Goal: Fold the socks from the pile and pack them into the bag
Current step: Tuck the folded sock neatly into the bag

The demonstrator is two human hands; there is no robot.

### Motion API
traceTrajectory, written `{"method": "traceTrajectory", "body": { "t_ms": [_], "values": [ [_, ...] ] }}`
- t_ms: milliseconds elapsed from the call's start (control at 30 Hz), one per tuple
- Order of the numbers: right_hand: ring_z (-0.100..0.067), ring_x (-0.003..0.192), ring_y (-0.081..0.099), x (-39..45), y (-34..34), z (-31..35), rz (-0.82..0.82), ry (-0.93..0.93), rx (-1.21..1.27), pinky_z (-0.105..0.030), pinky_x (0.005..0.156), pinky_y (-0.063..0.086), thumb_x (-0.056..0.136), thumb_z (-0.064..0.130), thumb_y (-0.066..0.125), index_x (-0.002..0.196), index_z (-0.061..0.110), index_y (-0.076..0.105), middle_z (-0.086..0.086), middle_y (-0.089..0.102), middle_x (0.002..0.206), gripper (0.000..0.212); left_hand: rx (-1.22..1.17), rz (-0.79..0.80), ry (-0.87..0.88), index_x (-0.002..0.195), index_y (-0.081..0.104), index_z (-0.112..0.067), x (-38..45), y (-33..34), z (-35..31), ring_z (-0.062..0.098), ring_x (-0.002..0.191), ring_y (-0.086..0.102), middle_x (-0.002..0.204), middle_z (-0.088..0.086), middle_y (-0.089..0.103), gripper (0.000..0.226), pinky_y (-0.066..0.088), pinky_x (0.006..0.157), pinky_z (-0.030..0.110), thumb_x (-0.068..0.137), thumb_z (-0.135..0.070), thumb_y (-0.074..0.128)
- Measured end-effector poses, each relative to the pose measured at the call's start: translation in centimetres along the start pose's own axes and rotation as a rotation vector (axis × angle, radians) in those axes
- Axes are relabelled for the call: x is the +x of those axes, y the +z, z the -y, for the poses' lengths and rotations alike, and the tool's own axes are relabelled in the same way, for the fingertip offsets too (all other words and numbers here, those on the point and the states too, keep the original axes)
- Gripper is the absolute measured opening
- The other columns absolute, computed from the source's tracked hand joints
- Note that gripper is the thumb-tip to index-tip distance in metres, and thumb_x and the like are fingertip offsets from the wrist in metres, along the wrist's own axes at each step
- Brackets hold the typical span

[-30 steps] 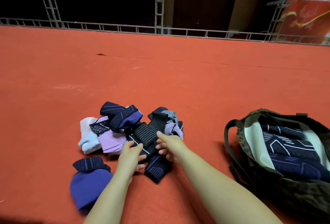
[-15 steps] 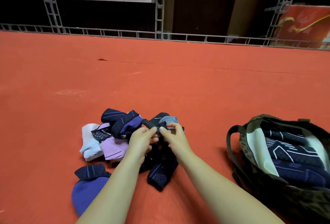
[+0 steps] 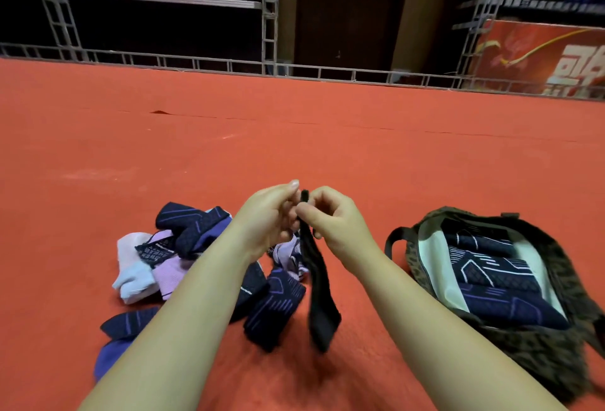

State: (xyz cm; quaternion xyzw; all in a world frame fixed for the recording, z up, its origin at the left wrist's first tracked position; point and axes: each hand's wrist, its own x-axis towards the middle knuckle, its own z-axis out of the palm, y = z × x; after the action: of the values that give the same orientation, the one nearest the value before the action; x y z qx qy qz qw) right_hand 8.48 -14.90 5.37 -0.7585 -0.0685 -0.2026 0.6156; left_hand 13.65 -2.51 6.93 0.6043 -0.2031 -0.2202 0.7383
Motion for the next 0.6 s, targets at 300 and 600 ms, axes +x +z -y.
{"method": "traceTrajectory", "body": {
  "t_ms": [300, 600],
  "values": [
    [-0.015, 0.066, 0.056, -1.1, -2.0, -0.3, -0.124, 0.149, 0.321, -0.029, 0.063, 0.046, 0.086, 0.018, 0.062, 0.083, 0.011, 0.055, -0.004, 0.059, 0.076, 0.011, 0.170, -0.106, 0.067, 0.096, 0.057, -0.017, 0.9, -0.1, 2.3, 0.012, 0.074, 0.058, 0.085, -0.003, 0.059, 0.007, 0.046, 0.060, 0.025, 0.093, -0.022, 0.052],
    [-0.015, 0.074, 0.060, 1.5, -9.2, -0.2, -0.185, 0.154, -0.060, -0.027, 0.068, 0.049, 0.090, 0.003, 0.059, 0.085, 0.010, 0.063, -0.001, 0.063, 0.078, 0.009, 0.290, -0.006, 0.105, 0.080, 0.058, -0.018, 6.0, 3.3, 1.8, 0.018, 0.078, 0.056, 0.078, -0.001, 0.060, 0.014, 0.046, 0.080, 0.034, 0.094, -0.015, 0.056]
  ]
}}
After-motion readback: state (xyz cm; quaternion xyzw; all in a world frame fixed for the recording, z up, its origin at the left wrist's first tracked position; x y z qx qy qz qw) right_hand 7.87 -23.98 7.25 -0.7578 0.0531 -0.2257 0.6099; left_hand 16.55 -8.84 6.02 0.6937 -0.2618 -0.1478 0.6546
